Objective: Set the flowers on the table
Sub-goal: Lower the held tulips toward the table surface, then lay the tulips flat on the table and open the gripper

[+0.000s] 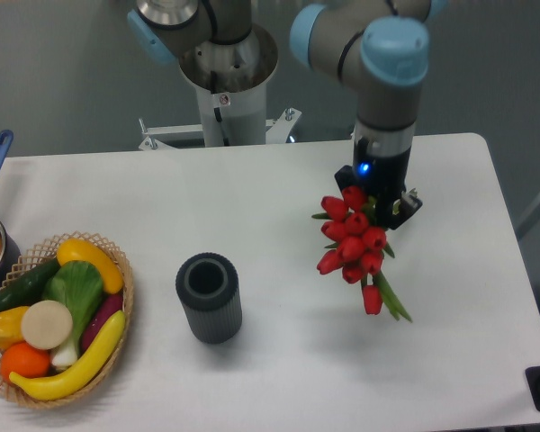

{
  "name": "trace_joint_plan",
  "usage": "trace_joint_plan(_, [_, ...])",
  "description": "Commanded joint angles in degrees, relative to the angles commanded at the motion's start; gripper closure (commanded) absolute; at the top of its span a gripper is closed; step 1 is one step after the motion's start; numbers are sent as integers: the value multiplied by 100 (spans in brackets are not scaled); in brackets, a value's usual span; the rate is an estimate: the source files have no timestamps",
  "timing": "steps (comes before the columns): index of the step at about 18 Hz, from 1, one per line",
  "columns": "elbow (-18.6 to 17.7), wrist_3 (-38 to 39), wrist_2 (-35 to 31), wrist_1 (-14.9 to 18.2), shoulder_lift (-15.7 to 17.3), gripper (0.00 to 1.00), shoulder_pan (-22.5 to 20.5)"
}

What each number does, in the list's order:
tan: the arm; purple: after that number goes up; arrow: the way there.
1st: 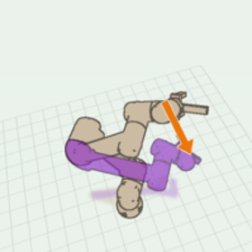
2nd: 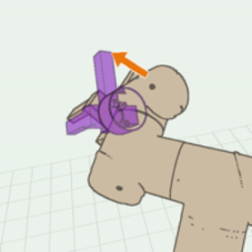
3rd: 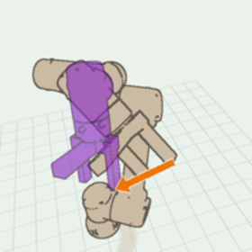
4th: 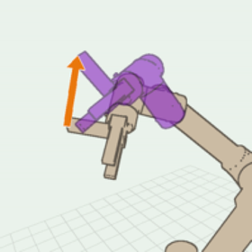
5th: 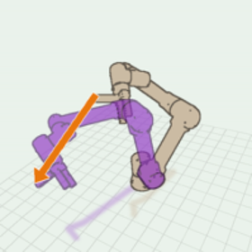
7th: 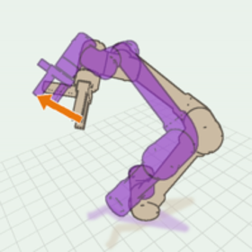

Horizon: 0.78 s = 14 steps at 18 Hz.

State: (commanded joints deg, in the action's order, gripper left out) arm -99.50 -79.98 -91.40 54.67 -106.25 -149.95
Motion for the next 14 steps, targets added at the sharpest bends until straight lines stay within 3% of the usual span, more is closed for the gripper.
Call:
trace_joint_plan(6, [88,35,-502,-27,-659,67,238])
trace_joint_plan(10, [106,44,-467,-18,-783,64,299])
trace_joint_plan(13, [115,35,-458,-140,-810,42,299])
trace_joint_plan(14, [123,0,-458,-158,-818,23,308])
